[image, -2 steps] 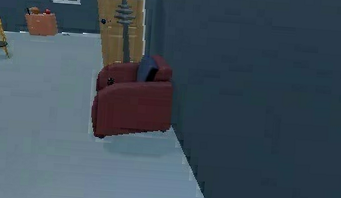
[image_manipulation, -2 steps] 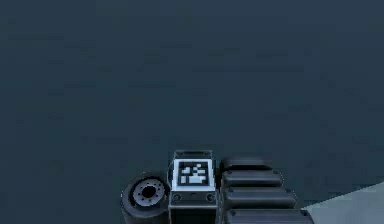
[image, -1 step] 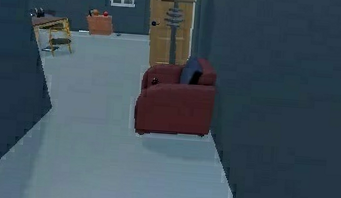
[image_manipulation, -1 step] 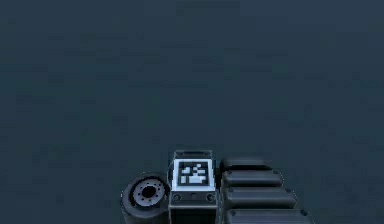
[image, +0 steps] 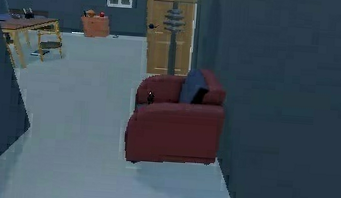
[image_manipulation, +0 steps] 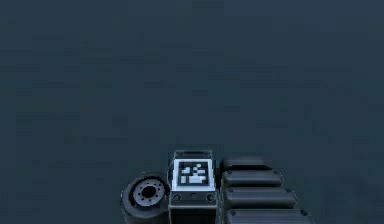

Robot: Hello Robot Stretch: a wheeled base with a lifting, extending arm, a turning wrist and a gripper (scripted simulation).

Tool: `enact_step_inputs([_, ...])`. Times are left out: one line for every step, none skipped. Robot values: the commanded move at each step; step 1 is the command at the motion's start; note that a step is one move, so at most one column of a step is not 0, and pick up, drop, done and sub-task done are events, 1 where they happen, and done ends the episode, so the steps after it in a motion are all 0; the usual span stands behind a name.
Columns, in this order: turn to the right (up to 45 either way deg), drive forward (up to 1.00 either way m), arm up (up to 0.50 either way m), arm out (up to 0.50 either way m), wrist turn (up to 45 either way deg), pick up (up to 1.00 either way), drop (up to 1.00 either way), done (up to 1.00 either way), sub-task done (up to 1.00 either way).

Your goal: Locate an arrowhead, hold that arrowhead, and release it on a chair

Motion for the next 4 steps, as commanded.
enact_step_inputs([-33.0, 0.00, 0.00, 0.00, 0.0, 0.00, 0.00, 0.00, 0.00])
enact_step_inputs([0.0, 1.00, 0.00, 0.00, 0.0, 0.00, 0.00, 0.00, 0.00])
enact_step_inputs([-6.0, 0.00, 0.00, 0.00, 0.0, 0.00, 0.00, 0.00, 0.00])
enact_step_inputs([0.0, 0.40, 0.00, 0.00, 0.0, 0.00, 0.00, 0.00, 0.00])
